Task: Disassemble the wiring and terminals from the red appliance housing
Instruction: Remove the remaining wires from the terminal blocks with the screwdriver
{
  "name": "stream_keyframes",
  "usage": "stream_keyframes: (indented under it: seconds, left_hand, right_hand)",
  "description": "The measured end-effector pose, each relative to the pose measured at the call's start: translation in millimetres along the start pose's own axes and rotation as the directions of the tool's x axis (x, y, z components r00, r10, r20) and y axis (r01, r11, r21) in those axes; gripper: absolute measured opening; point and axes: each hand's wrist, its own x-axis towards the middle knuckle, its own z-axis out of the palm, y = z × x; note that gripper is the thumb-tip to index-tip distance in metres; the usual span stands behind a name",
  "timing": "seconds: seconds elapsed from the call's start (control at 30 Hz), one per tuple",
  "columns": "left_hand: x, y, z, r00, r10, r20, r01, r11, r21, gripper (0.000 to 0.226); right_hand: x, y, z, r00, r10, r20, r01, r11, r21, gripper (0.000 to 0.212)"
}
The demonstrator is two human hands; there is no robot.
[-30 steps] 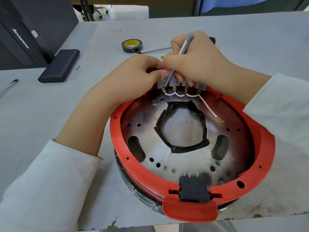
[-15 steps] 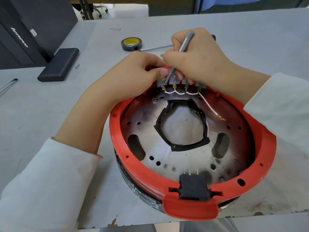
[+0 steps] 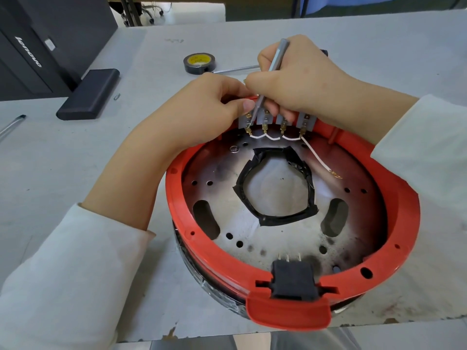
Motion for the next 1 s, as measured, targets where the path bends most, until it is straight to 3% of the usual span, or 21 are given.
stream_keyframes:
  seconds: [0.27,0.6,0.8,1.0]
  left_hand:
    - [5,-2,1,1.000,-0.018,-0.023,0.018,0.999,0.032,0.026]
    - [1,-3,0,1.000,0.015,-0.019,-0.016,0.999,-0.046,0.022]
    - [-1,-4,-2,0.999,-0.048,0.026,0.051,0.989,-0.139,0.026]
    - [-3,-4,-2,0.989,-0.146,0.032,0.150,0.955,-0.256,0.024]
  right_hand:
    - [3,-3,-1,0.999,0.039,0.017,-0.039,0.999,-0.013,0.029]
    - [-5,4,1,0.993,-0.072,-0.091,0.079,0.994,0.073,0.029]
    - [-19,1,-11,0.997,-0.081,-0.004,0.081,0.996,0.048,0.032]
    - [-28,1,-12,0.997,-0.071,-0.020,0.073,0.989,0.129,0.034]
